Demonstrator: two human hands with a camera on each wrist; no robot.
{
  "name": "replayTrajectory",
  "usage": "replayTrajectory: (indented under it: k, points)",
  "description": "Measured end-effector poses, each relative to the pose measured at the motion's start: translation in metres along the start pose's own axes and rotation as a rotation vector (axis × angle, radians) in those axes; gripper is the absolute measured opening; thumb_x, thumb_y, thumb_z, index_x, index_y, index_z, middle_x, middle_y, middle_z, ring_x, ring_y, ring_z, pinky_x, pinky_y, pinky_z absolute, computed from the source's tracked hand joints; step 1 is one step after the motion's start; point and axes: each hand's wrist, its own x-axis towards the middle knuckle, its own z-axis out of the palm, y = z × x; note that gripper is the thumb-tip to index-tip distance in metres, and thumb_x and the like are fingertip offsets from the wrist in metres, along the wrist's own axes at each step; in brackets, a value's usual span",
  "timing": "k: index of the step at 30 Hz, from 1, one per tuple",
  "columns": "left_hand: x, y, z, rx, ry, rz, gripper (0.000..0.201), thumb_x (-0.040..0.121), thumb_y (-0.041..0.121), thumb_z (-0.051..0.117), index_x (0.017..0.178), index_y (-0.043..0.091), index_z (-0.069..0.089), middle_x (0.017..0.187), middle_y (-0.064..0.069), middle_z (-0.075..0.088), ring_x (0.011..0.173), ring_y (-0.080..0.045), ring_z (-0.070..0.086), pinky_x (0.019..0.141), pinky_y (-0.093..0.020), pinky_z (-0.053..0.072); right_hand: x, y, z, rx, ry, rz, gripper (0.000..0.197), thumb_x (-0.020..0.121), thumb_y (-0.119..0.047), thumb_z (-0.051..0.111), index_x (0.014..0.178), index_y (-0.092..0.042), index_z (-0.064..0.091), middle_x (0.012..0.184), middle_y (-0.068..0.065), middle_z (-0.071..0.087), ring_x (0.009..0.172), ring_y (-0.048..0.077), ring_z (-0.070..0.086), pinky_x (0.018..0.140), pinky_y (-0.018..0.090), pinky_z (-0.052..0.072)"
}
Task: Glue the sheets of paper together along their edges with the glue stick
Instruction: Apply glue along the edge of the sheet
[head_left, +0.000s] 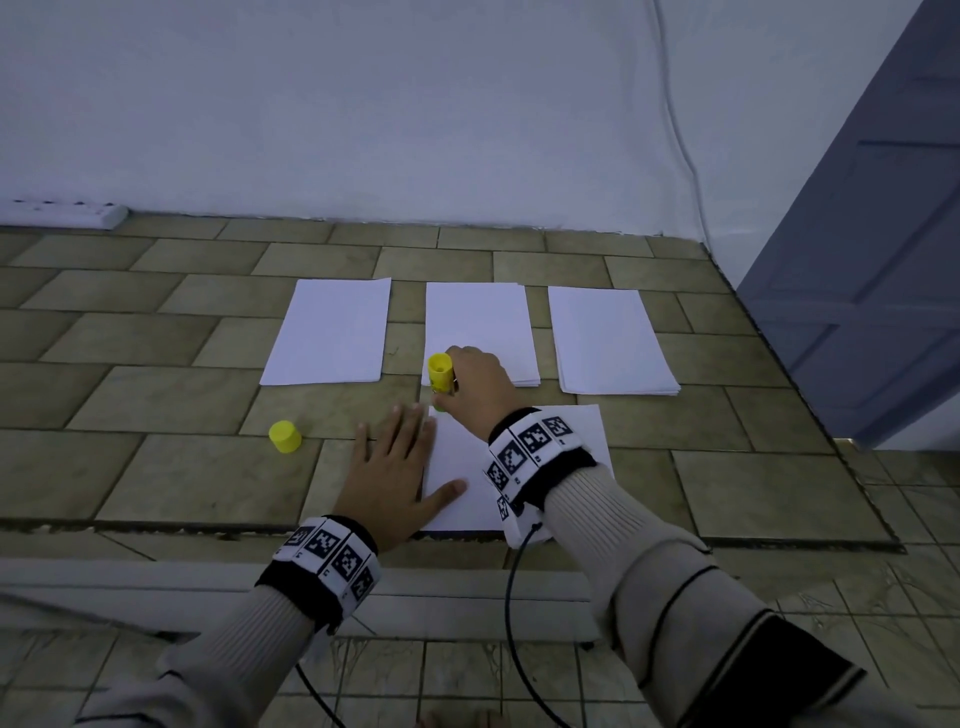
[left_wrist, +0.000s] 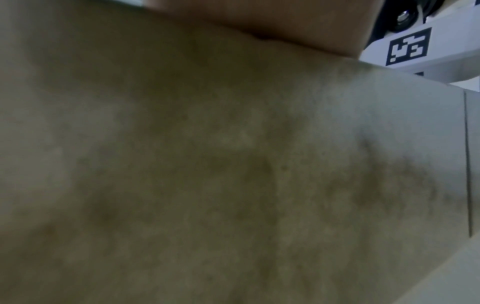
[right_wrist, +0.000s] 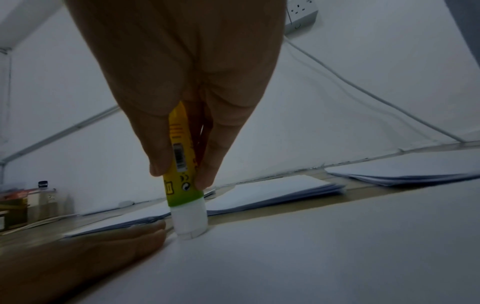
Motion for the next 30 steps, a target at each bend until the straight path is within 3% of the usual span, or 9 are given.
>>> replayTrajectory:
  k: [4,8,11,17,24,27,30]
  points:
    - [0.000,0.000,0.000,0.009,0.002,-0.009,0.114,0.068,0.086,-0.016,0.156,0.016,0.002,0.163,-0.003,-0.011,0.150,-0.021,-0.011,0.117,-0.053,-0.007,-0.008,0.018,-0.013,-0.003,0.001,0.046,0.022,0.082,-0.016,0.067,0.094,-0.005,0.053,0.104,0.018,0.058,0.097,0.032,0.055,0.071,0.030,0.038]
    - [0.000,-0.002,0.004,0.027,0.031,0.003,0.111,0.074,0.084,-0.013,0.156,0.014,0.009,0.164,-0.003,-0.004,0.150,-0.023,-0.005,0.118,-0.056,-0.002,-0.025,0.052,-0.031,0.107,0.071,0.128,0.014,0.075,-0.011,0.066,0.077,-0.008,0.052,0.088,0.015,0.065,0.084,0.032,0.063,0.076,0.041,0.052]
    - [0.000,-0.003,0.007,0.015,0.060,0.016,0.109,0.078,0.084,-0.009,0.155,0.012,0.016,0.164,-0.005,0.002,0.151,-0.025,0.001,0.118,-0.058,0.003,-0.042,0.080,-0.048,0.095,0.149,0.210,0.015,0.078,-0.014,0.064,0.078,-0.002,0.055,0.082,0.013,0.066,0.079,0.030,0.063,0.074,0.040,0.052]
    - [0.001,-0.003,0.010,0.009,0.068,0.027,0.105,0.082,0.082,-0.002,0.153,0.010,0.023,0.163,-0.008,0.012,0.150,-0.028,0.008,0.117,-0.060,0.008,-0.061,0.119,-0.073,0.074,0.241,0.324,0.019,0.080,-0.014,0.069,0.087,-0.001,0.058,0.087,0.014,0.066,0.083,0.027,0.061,0.069,0.028,0.042]
    - [0.000,-0.003,0.007,0.015,0.047,0.012,0.112,0.074,0.086,-0.012,0.156,0.013,0.010,0.164,-0.004,-0.002,0.150,-0.024,-0.003,0.119,-0.057,0.000,-0.066,0.097,-0.061,0.141,0.359,0.238,0.016,0.079,-0.015,0.067,0.081,-0.005,0.055,0.083,0.011,0.063,0.078,0.027,0.061,0.074,0.039,0.052]
    - [0.000,-0.002,0.005,0.031,0.012,-0.002,0.119,0.066,0.092,-0.012,0.156,0.015,0.004,0.164,-0.003,-0.007,0.150,-0.023,-0.008,0.119,-0.056,-0.004,-0.069,0.063,-0.041,0.265,0.260,0.068,0.016,0.075,-0.010,0.067,0.075,-0.003,0.052,0.077,0.012,0.061,0.075,0.029,0.061,0.072,0.043,0.052]
    - [0.000,0.000,0.002,0.021,-0.005,-0.010,0.128,0.059,0.098,-0.008,0.156,0.015,0.000,0.163,-0.003,-0.010,0.150,-0.023,-0.010,0.118,-0.056,-0.005,-0.067,0.028,-0.021,0.308,0.097,-0.033,0.016,0.077,-0.012,0.068,0.079,-0.008,0.052,0.084,0.009,0.058,0.078,0.024,0.058,0.074,0.044,0.052]
